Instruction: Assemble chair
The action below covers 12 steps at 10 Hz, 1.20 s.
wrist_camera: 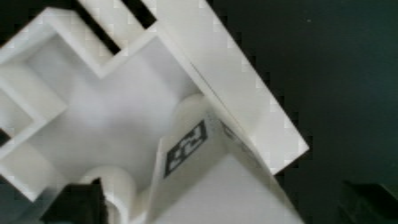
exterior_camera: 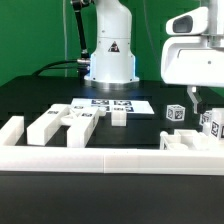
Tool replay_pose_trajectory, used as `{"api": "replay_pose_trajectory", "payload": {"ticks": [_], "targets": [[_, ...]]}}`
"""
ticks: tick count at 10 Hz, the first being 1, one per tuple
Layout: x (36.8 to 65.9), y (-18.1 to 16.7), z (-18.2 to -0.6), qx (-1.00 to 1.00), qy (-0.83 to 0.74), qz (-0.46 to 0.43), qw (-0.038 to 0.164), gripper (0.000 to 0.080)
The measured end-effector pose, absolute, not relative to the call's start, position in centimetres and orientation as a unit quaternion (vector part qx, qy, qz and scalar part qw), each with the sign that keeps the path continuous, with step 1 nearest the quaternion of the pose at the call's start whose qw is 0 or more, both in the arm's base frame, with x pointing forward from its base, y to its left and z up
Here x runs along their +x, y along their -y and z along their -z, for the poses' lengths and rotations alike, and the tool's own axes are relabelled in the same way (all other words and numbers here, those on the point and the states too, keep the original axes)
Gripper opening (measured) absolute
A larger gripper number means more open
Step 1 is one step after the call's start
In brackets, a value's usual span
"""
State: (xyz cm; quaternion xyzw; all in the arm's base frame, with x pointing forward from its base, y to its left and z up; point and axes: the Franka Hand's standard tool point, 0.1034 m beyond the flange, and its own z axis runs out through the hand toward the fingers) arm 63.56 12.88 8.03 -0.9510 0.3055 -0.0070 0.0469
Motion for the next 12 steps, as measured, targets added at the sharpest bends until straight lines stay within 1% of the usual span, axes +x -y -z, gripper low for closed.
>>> {"api": "replay_pose_trajectory", "payload": {"ticks": [1, 5, 7, 10, 11, 12], "targets": [[63.67, -12.92, -8.04, -0.961, -0.274, 0.009, 0.047, 0.0649], [64.21, -12.69, -8.11, -0.997, -0.074, 0.023, 0.025, 0.0649], [64.19, -12.53, -8.0, -0.999, -0.009, 0.025, 0.021, 0.0649], [64.19, -12.5, -7.99, -0.999, 0.008, 0.025, 0.02, 0.0634], [64.19, -12.5, -7.99, -0.999, 0.006, 0.025, 0.02, 0.0445], [64.19, -12.5, -7.98, -0.999, -0.002, 0.025, 0.021, 0.0445]]}}
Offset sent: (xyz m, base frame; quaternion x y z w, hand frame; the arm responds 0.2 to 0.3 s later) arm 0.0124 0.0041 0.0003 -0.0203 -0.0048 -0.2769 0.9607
